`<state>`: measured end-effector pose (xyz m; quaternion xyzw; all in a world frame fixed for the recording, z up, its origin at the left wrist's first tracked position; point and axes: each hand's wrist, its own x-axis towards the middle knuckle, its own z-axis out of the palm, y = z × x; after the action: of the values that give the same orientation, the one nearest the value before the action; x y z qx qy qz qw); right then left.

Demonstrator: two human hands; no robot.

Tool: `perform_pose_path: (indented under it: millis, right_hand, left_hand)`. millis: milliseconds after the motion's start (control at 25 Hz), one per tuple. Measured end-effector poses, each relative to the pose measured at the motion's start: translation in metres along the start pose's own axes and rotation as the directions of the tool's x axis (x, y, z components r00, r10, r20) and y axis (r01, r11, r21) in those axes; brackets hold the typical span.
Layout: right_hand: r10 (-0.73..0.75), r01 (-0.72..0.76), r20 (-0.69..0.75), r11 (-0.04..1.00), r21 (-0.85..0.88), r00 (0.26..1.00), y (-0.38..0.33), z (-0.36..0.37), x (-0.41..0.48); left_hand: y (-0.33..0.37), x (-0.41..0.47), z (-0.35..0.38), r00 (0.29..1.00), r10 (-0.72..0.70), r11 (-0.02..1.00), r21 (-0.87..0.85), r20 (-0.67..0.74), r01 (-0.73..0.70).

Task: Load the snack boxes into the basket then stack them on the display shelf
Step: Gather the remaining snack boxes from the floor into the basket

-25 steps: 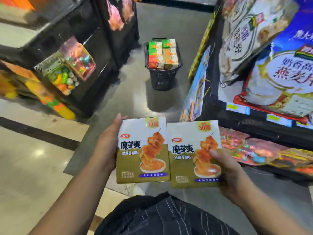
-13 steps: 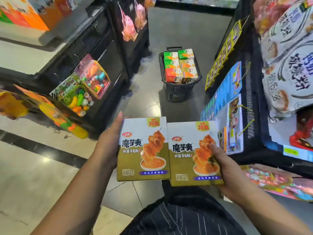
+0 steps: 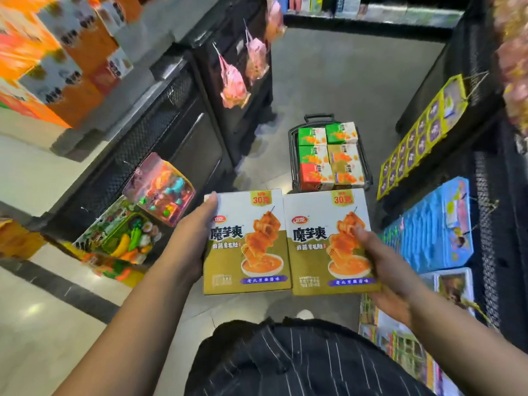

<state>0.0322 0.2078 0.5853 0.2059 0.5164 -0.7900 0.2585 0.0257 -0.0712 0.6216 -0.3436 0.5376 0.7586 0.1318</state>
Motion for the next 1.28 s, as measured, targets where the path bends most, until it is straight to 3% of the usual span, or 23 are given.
perform_pose_path:
  millis: [200,440,600,880,1080,1280]
  right_hand:
    - [0.027,-0.024,-0.07,0.998,0.053,0.997,-0.044,0.009,0.091]
    - [0.001,0.054,-0.271,0.979,0.196,0.963,-0.088,0.03,0.207]
    - [-0.001,0.132,-0.426,0.952,0.278,0.905,-0.118,0.045,0.276]
    - [0.09,0.213,-0.584,0.877,0.43,0.807,-0.162,0.031,0.369]
    - [0.125,0.244,-0.601,0.834,0.494,0.789,-0.2,-0.018,0.443]
    - [0.178,0.181,-0.607,0.857,0.482,0.775,-0.228,-0.07,0.527]
  left_hand:
    - [0.054,0.097,0.027,0.995,-0.101,0.994,0.033,-0.016,0.101]
    - [0.143,0.248,0.082,0.969,-0.186,0.955,0.263,0.162,0.14]
    - [0.205,0.34,0.123,0.942,-0.172,0.916,0.399,0.287,0.046]
    - [0.248,0.472,0.224,0.92,-0.192,0.825,0.564,0.343,-0.038]
    - [0.251,0.552,0.296,0.86,-0.231,0.723,0.672,0.455,-0.161]
    - [0.236,0.649,0.339,0.793,-0.362,0.606,0.77,0.49,-0.199]
